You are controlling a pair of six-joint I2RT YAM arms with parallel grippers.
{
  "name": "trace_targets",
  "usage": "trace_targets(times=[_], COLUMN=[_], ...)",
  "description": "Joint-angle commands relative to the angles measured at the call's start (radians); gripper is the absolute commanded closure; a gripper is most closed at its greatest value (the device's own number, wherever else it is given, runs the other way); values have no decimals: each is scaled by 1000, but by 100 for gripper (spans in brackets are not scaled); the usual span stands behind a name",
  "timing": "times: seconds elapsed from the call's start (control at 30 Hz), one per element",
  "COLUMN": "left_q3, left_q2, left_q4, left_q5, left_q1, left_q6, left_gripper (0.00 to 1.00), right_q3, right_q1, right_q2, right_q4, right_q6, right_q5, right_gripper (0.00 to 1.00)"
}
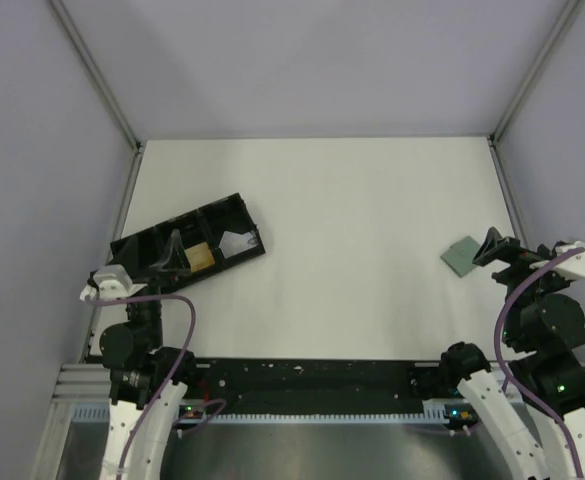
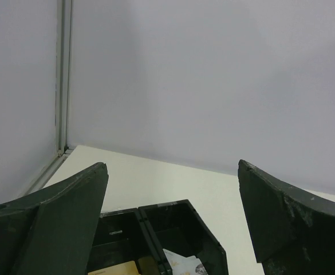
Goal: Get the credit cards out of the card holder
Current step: Move the storage box to the center of the board.
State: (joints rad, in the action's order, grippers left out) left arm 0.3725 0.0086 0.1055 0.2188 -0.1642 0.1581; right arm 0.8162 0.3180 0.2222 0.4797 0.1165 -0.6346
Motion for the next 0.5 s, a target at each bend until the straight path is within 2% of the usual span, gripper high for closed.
trace_targets(times=[0.0,0.13,0.2,0.37,0.47], left_q3=[23,34,81,271,364], left_q2=[-68,-10,85,417,637], left_q4=[34,13,-56,-289,-397], left_q5=[5,45,47,67,4], left_q1=[5,5,5,5,5], left_q6=[15,70,107,234,307], left_gripper=[1,1,1,1,1], right_q3=[-3,-6,-6,3,14], right_q1=[6,4,10,65,99], right_q2=[-7,-7,-9,-15,-17], right_q4=[-26,-30,-30,-16,0], right_q6=[17,12,12,14,17], right_q5=[-5,-4,-5,-22,-37], right_gripper=[1,1,1,1,1])
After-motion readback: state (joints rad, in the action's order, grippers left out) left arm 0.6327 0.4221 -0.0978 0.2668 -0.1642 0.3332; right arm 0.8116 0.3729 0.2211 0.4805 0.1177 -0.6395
